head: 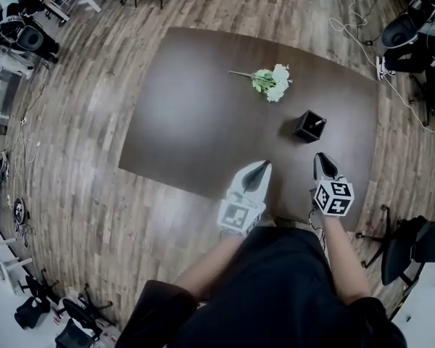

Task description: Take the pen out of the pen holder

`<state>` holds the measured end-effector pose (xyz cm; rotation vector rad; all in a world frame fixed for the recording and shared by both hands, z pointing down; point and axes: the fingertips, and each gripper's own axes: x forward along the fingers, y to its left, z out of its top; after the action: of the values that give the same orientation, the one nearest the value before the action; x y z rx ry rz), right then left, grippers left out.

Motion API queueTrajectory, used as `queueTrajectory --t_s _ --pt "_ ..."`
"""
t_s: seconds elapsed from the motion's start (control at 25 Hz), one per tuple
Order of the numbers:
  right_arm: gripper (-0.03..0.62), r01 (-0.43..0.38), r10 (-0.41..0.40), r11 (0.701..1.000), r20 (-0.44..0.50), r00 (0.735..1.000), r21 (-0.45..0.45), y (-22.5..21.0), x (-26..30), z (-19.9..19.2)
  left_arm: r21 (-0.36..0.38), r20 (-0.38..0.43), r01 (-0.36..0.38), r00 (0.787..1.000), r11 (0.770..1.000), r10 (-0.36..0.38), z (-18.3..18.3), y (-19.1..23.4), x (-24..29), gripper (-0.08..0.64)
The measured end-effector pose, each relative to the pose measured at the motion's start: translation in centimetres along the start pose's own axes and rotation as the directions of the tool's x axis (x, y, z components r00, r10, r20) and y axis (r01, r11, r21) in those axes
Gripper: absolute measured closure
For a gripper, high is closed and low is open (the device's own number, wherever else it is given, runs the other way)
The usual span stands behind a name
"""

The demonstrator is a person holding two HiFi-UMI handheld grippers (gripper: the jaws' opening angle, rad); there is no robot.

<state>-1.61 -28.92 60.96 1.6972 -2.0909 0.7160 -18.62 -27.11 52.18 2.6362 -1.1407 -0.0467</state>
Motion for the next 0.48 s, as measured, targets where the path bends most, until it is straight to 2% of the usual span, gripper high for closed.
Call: queueTrajectory --t_s 0.2,0.32,0.48 --pt "0.552 0.039 -0.038 0.999 -0.036 0.999 0.027 -4.3 2.4 0.2 -0.035 -0.036 0.064 0.997 0.997 -0.065 -1.0 -2.2 2.4 0.557" --pt "0.538 0.031 -0.028 0.998 -0.061 0.998 0.047 -7.2 4.6 0.4 -0.038 -0.069 0.091 0.993 0.995 -0.093 -2.1 -3.7 4.0 0.557" --pt "0.505 0.009 -0.007 1.000 -0.090 0.996 0.024 -9.4 7.8 0.8 -0.055 -0.085 0.074 0.993 0.996 -0.079 -2.3 -4.1 5.7 0.557"
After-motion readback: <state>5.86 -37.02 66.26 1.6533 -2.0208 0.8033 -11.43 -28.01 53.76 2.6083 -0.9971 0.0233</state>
